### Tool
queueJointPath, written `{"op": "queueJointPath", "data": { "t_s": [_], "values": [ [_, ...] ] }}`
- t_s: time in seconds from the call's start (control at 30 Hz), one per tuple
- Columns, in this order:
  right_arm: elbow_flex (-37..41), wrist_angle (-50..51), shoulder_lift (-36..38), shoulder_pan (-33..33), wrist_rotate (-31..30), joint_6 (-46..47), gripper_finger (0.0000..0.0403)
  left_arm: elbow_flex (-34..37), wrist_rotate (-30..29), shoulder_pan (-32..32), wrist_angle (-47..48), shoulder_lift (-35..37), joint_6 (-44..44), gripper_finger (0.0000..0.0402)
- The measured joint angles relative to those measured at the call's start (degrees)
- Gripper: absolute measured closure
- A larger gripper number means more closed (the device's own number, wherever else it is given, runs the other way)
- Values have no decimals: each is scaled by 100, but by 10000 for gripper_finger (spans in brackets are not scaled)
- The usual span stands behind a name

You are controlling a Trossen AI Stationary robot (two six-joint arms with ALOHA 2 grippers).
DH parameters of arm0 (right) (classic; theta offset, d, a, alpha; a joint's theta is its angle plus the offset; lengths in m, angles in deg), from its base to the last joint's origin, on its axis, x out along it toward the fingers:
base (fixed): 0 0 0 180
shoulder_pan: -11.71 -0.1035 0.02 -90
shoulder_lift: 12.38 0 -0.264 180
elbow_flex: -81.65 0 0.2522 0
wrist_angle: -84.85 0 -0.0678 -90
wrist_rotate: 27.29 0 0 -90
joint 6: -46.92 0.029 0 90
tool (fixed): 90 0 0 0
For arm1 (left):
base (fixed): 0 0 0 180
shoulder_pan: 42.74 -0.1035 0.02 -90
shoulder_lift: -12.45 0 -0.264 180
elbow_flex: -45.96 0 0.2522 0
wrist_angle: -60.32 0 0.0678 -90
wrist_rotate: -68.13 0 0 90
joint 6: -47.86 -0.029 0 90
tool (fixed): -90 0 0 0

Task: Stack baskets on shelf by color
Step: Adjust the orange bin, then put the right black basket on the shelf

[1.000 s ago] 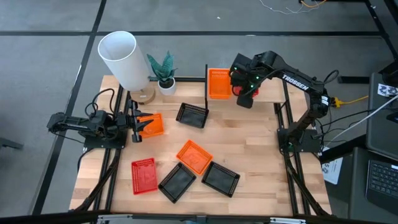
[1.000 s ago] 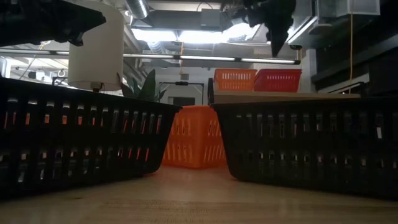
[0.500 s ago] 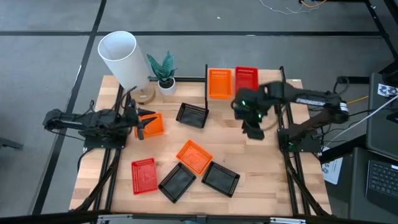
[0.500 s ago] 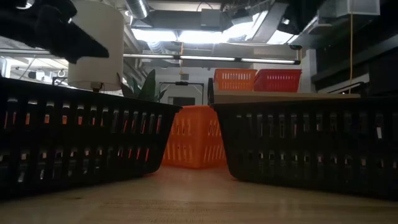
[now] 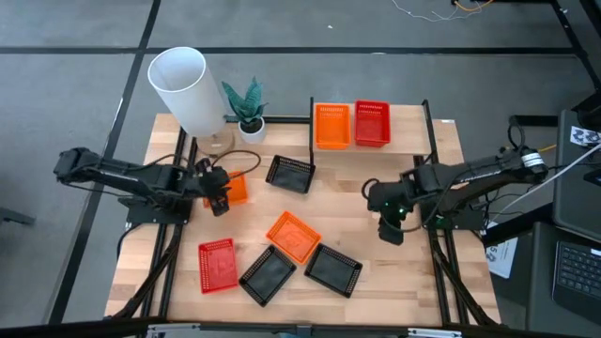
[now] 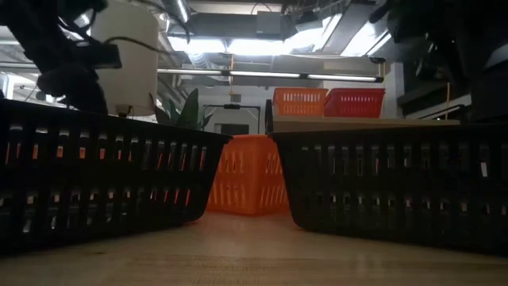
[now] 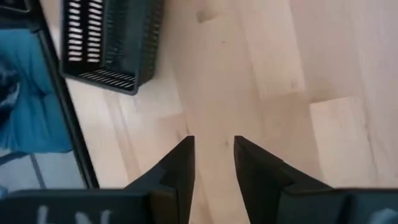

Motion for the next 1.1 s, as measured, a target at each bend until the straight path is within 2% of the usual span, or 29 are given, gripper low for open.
{"op": "queueJointPath", "data": {
  "t_s": [0.17, 0.4, 0.5, 0.63, 0.8, 0.93, 1.0, 1.1],
  "values": [
    [83, -420, 0, -319, -84, 422, 292, -117, 489, -195, -136, -829, 627, 299],
    [44, -1013, -2, -851, -95, 471, 292, -155, 478, -461, -486, -2215, 1182, 299],
    [44, -1250, -2, -1109, -95, 477, 293, -331, 660, -450, -715, -2695, 1190, 299],
    [44, -1503, -2, -1399, -160, 478, 298, -765, 983, -342, -1672, -3262, 883, 299],
    [39, -1645, -4, -1659, -384, 477, 303, -1707, 1498, -194, -3360, -4223, 368, 299],
    [39, -1662, -4, -1778, -441, 479, 303, -2894, 1560, -14, -4122, -5125, -390, 299],
    [39, -1664, -4, -1823, -484, 478, 303, -3548, 1554, 87, -3862, -5461, -880, 299],
    [39, -1663, -4, -1897, -628, 469, 303, -4366, 1441, 221, -2743, -5675, -1427, 299]
  ]
}}
